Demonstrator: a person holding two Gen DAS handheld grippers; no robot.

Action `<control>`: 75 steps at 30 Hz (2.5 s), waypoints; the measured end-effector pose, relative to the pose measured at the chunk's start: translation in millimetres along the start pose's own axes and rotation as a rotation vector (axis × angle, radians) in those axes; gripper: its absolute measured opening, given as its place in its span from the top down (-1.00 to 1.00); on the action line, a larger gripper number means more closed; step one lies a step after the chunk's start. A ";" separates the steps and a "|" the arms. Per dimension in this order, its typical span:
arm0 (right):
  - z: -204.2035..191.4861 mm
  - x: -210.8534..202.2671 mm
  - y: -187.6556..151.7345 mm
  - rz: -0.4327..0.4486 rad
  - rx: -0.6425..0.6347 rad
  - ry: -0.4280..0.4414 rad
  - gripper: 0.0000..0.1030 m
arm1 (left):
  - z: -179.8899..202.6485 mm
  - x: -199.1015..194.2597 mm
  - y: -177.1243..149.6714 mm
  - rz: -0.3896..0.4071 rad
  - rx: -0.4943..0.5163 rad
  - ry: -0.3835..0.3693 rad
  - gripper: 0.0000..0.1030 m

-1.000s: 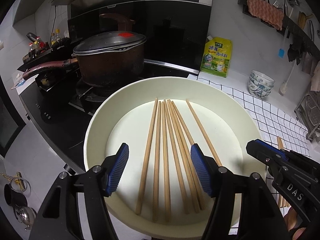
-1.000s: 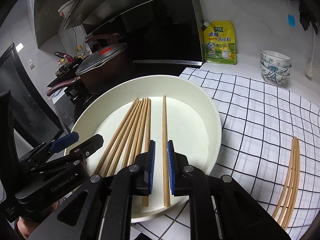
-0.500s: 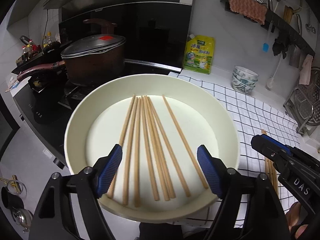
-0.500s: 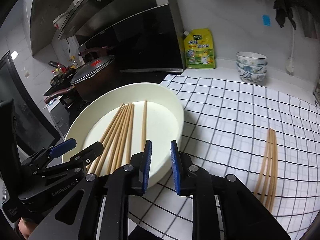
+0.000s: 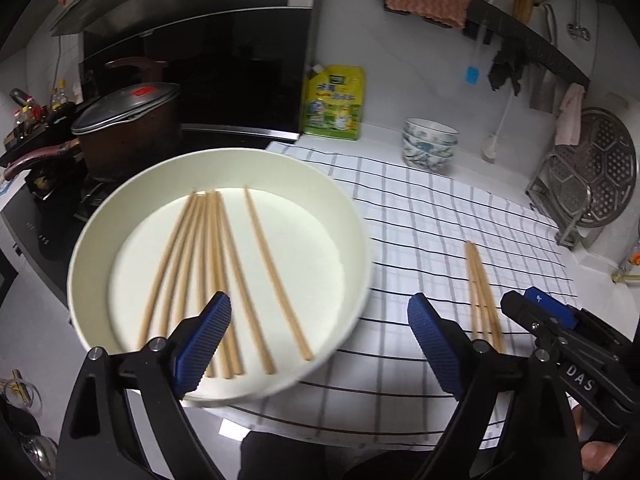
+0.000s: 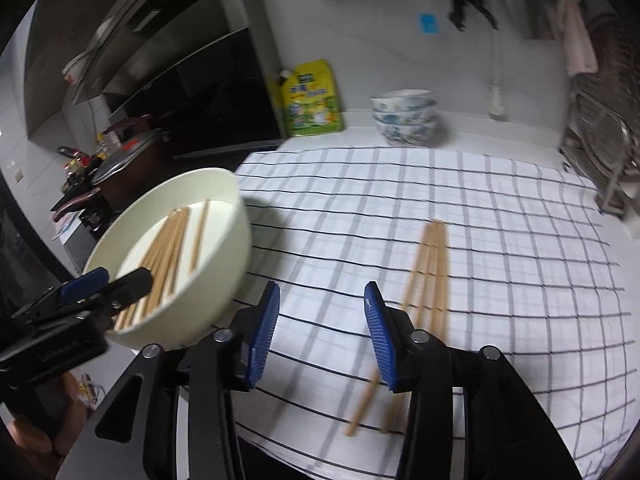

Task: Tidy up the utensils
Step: 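Move both open tools back over the remaining chopsticks on the cloth, then close the left tool on a chopstick while the right tool grasps another chopstick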

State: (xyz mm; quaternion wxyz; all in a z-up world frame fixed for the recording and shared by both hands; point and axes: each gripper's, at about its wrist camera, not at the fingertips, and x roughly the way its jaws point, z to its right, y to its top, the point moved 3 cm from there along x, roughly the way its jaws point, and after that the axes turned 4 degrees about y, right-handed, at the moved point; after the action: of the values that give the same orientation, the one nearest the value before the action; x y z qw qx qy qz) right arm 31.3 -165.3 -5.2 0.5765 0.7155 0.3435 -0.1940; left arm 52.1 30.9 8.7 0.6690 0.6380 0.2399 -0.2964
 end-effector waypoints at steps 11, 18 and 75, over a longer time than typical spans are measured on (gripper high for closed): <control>75.4 -5.1 -28.1 -0.043 0.087 -0.121 0.16 | 71.2 11.7 -12.4 -0.016 0.101 -0.077 -0.75; 90.5 16.6 -37.4 -0.096 0.079 -0.151 0.16 | 92.9 38.4 -23.6 -0.073 0.143 -0.076 -0.76; 138.7 33.5 -45.8 -0.126 0.074 -0.248 0.63 | 157.0 127.6 -39.1 -0.179 0.262 -0.036 -0.48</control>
State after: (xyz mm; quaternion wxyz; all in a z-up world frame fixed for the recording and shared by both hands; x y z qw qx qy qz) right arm 38.1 -284.7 -95.5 0.5743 0.6839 0.3067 -0.3293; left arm 106.1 -137.4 -97.1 0.5553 0.6904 0.2430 -0.3949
